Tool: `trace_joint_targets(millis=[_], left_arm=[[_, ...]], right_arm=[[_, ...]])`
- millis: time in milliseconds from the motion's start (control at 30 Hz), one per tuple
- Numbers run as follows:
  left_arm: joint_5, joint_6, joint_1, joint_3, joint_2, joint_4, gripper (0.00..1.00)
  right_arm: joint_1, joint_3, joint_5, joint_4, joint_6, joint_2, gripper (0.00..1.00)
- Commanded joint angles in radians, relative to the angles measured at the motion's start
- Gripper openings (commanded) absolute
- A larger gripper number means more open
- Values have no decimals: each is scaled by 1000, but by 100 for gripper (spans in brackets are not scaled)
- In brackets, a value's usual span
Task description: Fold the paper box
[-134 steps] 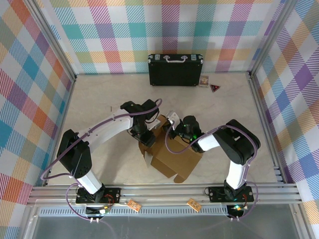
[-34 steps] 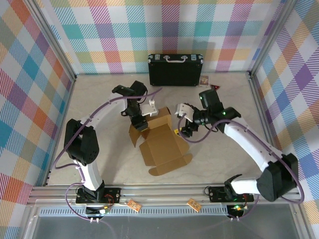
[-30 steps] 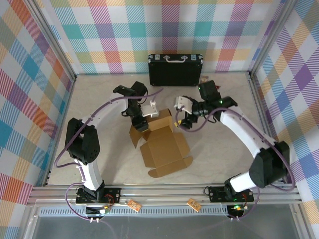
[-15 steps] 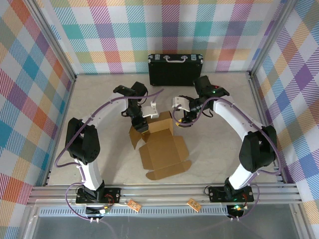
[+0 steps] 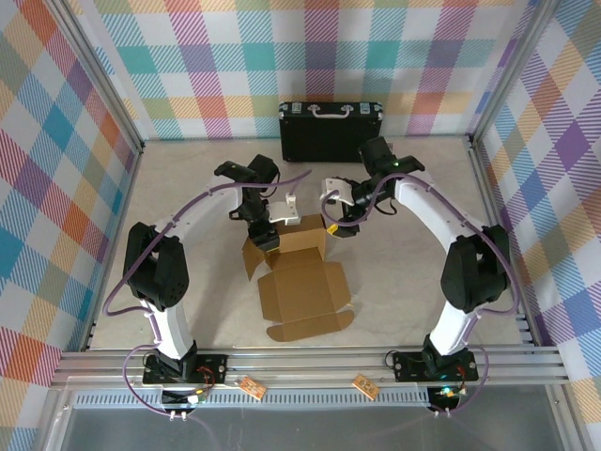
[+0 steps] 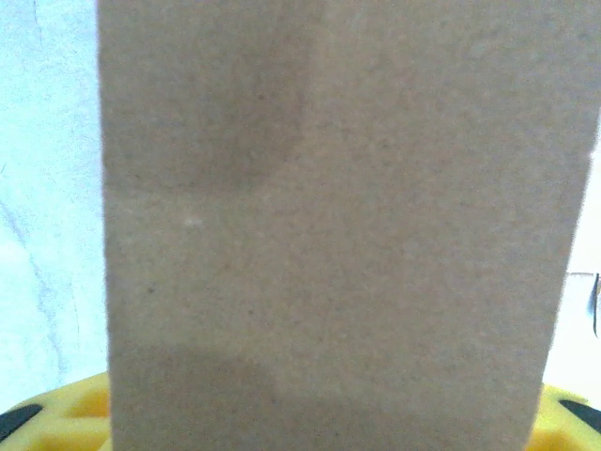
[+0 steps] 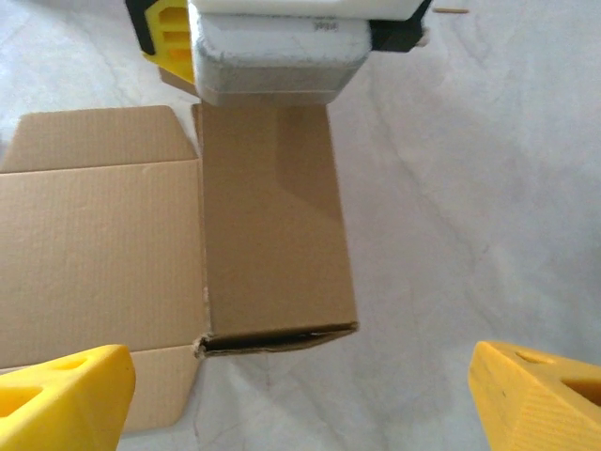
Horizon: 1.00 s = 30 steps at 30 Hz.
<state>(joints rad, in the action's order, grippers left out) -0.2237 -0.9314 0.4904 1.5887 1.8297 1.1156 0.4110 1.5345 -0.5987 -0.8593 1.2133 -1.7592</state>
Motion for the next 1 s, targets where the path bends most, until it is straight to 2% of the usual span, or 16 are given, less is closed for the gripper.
trace_joint_targets(millis=[0,433,667,800,967], left_arm=[[-16,-30,8,21,-19,6,54],[-25,-56,8,-20,-49,-37,53],[-7,-59,7,-40,-65,-66,54],[0,-57,8,-47,-71,-78,54],[-1,-52,8,-80,-96,-141,56]], right_arm=[[19,7,-86,-58,22,-27,92],[29,36,-99,-40,25,-128,83],[38,33,-106,-28,8,-140,74],[41,38,-97,-24,1,-140,63],[52,36,-100,-23,-11,-149,55]])
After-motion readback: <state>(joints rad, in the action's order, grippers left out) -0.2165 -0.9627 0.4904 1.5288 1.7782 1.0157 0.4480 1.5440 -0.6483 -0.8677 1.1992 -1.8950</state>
